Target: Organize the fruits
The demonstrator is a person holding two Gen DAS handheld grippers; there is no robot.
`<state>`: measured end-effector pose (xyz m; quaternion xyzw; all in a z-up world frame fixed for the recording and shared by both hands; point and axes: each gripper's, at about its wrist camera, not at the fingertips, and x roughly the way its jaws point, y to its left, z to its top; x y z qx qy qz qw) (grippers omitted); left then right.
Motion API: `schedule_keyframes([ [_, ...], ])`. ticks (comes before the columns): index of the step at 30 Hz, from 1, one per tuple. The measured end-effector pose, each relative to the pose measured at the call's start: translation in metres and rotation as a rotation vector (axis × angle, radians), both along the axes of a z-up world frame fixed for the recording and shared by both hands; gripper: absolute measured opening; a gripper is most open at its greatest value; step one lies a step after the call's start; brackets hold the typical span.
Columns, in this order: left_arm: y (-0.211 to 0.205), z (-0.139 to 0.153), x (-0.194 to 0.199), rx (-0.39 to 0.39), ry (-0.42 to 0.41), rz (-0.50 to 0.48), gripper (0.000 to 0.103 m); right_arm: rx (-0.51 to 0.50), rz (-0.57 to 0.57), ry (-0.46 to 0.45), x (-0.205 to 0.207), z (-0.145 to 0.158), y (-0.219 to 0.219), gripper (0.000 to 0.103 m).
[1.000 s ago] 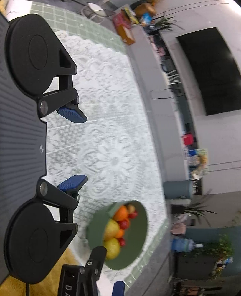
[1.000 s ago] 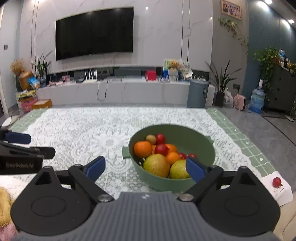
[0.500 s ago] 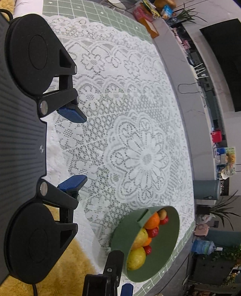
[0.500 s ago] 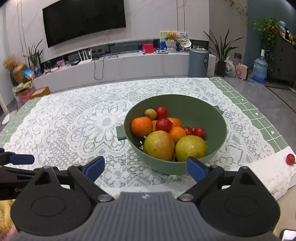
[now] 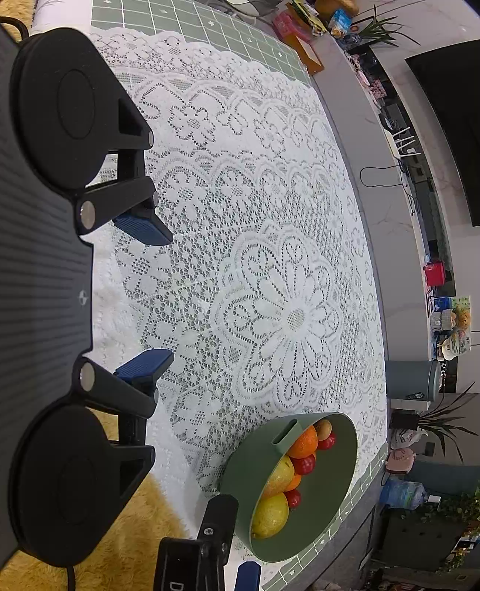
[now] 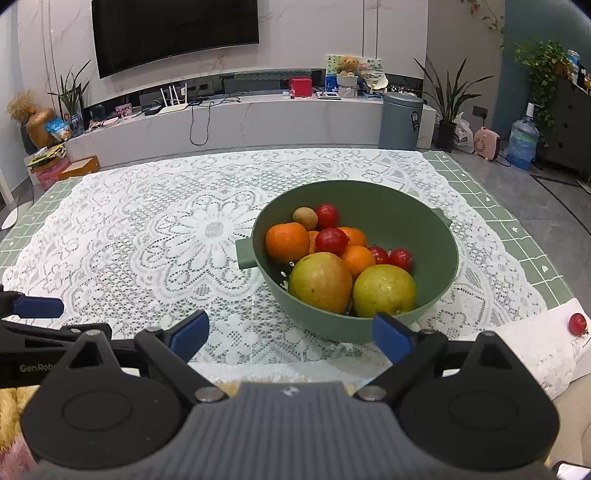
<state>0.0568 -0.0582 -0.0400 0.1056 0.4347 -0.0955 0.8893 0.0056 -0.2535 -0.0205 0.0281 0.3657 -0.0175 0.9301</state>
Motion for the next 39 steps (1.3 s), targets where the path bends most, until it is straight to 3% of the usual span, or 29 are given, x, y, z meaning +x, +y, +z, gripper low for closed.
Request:
schedule_keyframes([
  [39,0.0034,0.0088,-0.0058,-0.025,-0.02,0.011,0.076,0.002,0.012,-0.005,-0.0009,0.0001,0.001,0.092],
])
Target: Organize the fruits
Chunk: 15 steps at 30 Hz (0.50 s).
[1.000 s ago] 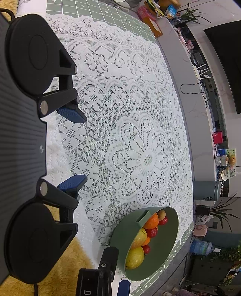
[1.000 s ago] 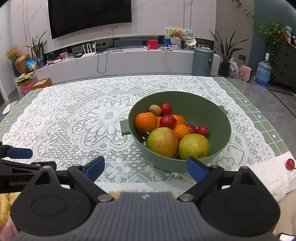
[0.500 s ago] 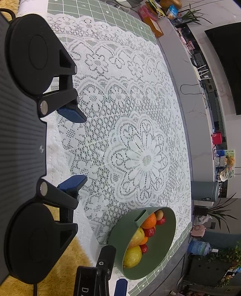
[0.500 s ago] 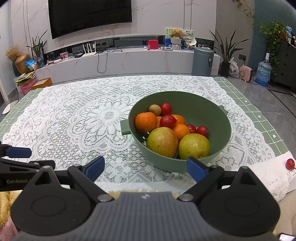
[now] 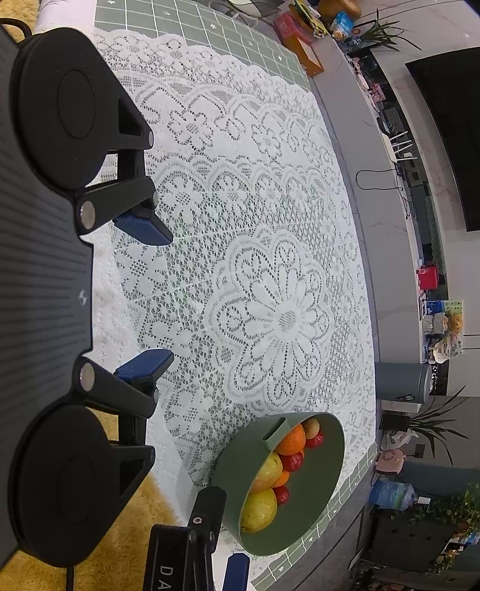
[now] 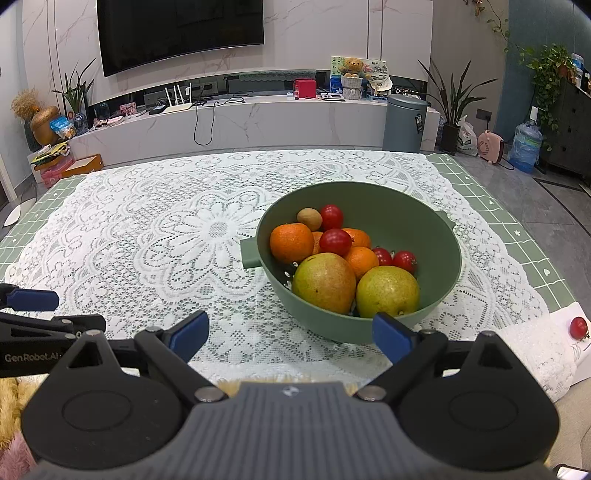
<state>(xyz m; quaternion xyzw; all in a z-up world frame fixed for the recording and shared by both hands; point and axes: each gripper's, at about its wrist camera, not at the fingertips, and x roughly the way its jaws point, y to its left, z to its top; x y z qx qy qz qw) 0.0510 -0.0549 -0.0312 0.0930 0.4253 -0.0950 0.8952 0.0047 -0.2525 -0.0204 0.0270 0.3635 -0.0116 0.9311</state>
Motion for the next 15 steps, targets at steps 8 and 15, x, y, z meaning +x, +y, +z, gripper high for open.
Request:
schedule_keyframes([
  [8,0.0003,0.0034,-0.0021,-0.003,-0.01,-0.001,0.076,-0.001,0.0,0.0,-0.0001,0.0,0.0002,0.092],
  [15,0.0,0.0055,-0.0037,-0.001,-0.016,-0.003,0.076,-0.003,0.0,0.0,-0.0001,-0.0004,0.0,0.092],
])
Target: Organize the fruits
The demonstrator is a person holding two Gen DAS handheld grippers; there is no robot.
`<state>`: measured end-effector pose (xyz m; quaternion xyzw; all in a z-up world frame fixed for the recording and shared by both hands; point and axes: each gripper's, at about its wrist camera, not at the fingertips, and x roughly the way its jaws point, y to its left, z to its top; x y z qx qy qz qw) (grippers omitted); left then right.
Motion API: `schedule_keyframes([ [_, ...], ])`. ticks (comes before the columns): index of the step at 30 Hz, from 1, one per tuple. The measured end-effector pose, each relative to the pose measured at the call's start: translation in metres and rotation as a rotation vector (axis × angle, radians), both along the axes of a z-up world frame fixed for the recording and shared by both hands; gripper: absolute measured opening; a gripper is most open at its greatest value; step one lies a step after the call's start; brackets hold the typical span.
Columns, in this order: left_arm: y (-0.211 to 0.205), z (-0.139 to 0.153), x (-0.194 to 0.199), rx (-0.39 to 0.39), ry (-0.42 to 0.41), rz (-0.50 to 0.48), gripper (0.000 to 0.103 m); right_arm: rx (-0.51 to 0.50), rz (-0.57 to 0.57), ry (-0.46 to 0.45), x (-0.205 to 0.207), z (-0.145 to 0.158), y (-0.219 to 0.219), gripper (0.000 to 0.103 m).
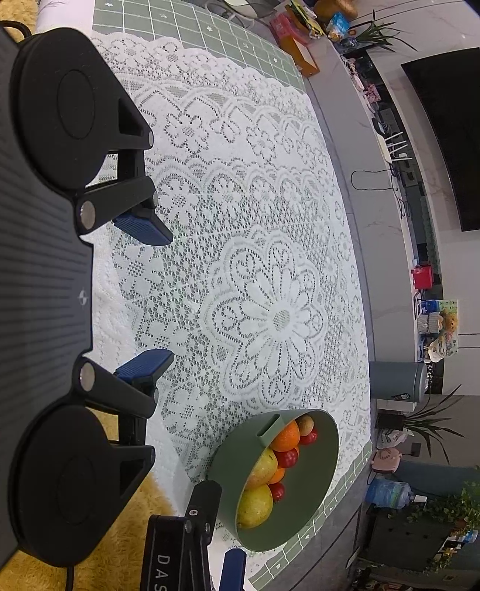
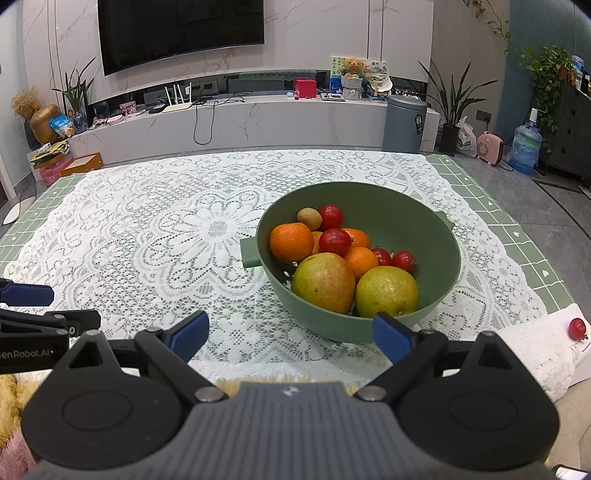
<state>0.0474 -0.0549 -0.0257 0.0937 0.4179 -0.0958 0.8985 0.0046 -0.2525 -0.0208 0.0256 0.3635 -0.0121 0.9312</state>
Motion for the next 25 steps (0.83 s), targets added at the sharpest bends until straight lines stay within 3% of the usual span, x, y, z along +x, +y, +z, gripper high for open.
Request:
schedule_keyframes([
  [25,-0.0021,0.0063,-0.0053,0.006,-0.025,-0.025,0.076,-0.003,0.0,0.0,-0.0007,0.0006,0.0008,0.092],
])
